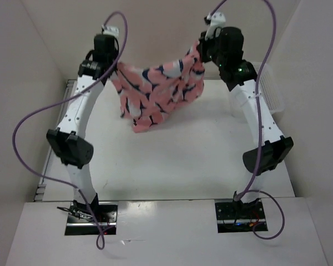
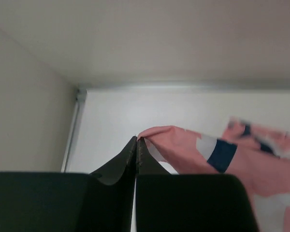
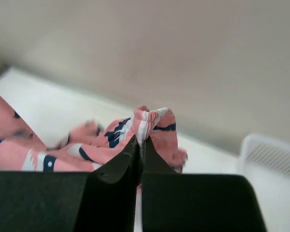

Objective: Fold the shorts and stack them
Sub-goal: Flatten the shorts out

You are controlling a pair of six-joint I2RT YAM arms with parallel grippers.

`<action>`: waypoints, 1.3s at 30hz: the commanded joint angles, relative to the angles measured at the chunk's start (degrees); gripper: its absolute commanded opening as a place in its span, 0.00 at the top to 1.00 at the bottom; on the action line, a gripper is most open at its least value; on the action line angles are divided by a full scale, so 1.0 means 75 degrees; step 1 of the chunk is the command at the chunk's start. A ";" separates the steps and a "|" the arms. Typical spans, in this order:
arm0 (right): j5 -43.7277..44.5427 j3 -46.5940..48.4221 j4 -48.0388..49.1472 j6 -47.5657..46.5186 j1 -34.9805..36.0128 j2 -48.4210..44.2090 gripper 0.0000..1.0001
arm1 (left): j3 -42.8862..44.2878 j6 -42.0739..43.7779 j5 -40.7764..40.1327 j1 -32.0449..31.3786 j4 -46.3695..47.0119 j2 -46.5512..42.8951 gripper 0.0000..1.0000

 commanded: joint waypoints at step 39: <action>-0.1699 -0.8805 -0.3604 -0.5034 0.0510 -0.4925 0.88 | -0.8732 0.0016 0.2802 -0.1681 -0.3708 -0.6458 0.92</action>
